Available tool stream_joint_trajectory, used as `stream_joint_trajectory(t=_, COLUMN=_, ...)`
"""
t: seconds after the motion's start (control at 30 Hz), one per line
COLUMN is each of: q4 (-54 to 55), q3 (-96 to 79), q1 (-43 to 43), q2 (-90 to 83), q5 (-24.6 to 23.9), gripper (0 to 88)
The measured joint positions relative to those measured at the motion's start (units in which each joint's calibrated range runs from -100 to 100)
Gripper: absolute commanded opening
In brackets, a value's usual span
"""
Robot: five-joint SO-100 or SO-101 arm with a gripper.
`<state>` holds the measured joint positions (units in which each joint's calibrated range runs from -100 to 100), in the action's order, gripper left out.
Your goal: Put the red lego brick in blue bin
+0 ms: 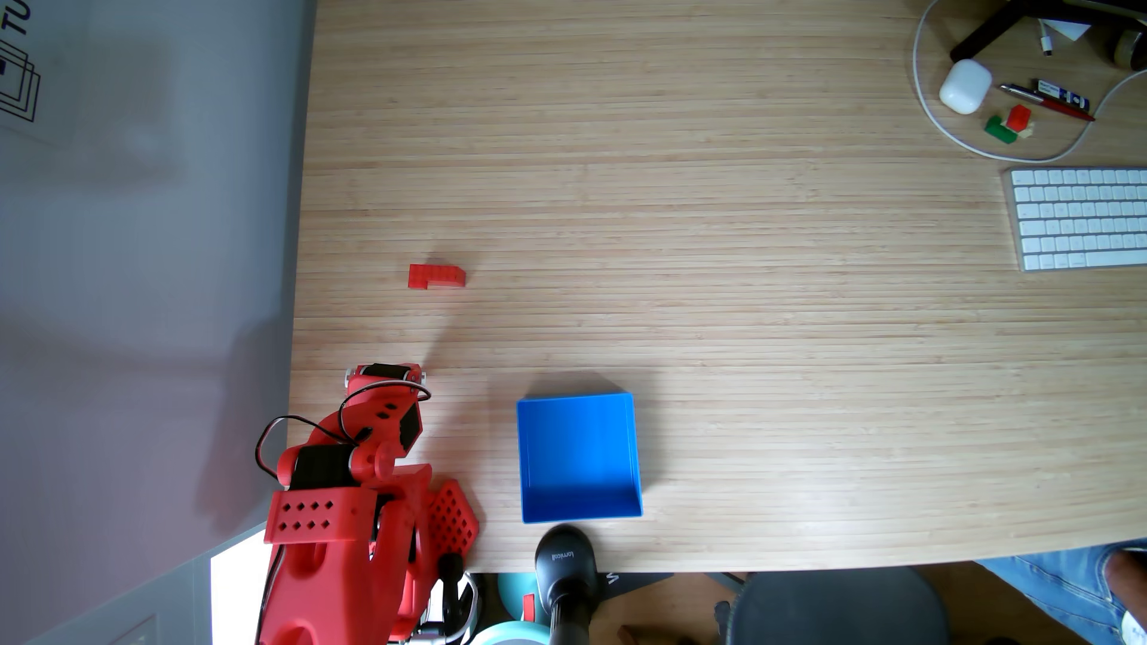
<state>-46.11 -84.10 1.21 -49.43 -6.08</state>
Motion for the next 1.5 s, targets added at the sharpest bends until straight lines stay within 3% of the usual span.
stream_joint_trajectory(t=0.47, q4=0.00, q3=0.17, q1=-0.65, q2=0.00, q5=1.27, gripper=3.8)
stream_joint_trajectory(t=0.6, q4=0.00, q3=0.17, q1=-0.65, q2=0.00, q5=1.27, gripper=0.1)
stream_joint_trajectory(t=1.03, q4=-0.95, q3=0.26, q1=-0.65, q2=0.00, q5=0.98, gripper=0.0)
stream_joint_trajectory(t=1.23, q4=-8.46, q3=7.25, q1=-0.65, q2=1.26, q5=0.29, gripper=0.0)
stream_joint_trajectory(t=1.5, q4=-10.83, q3=19.91, q1=-1.30, q2=1.43, q5=-0.29, gripper=10.0)
